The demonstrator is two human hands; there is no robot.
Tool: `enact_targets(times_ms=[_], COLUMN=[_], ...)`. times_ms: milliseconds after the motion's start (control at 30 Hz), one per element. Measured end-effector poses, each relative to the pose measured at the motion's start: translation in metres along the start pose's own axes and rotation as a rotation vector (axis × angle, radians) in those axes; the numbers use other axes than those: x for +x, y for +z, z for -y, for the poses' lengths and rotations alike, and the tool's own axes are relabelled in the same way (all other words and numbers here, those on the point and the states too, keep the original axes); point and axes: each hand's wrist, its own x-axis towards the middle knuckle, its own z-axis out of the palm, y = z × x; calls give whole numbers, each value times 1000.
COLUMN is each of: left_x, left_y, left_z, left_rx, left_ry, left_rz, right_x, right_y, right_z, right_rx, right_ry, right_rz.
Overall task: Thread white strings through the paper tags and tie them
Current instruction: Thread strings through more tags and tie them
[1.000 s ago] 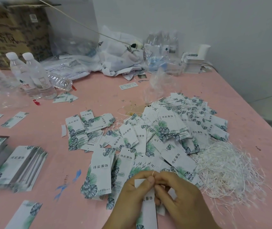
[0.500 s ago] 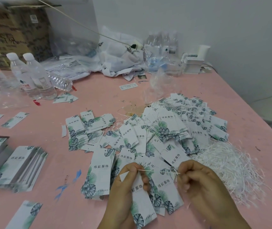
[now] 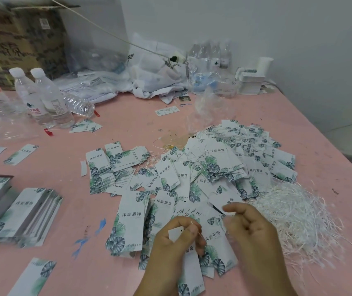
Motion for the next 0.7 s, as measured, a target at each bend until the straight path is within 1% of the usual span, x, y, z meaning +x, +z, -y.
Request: enact_targets(times_ms=[67, 167, 300, 400, 567, 700], left_x=[0, 1, 2, 1, -3, -3], left_y=[3, 3, 3, 2, 2, 0], left_z=[0, -1, 0, -1, -7, -8], left_rx=[6, -15, -140, -197, -192, -106], left_ry=[-33, -90, -198, -281, -330, -341], left_rz=[55, 94, 110, 125, 146, 129], right_x=[-7, -10, -8, -5, 0, -1], right_y=[10, 17, 16, 16, 14, 14], right_z=[-1, -1, -2, -2, -6, -10], right_rx=[-92, -210, -372, -438, -536, -638], right_ry=[-122, -255, -406, -528, -724, -818], right_rz=[89, 103, 136, 115, 80, -11])
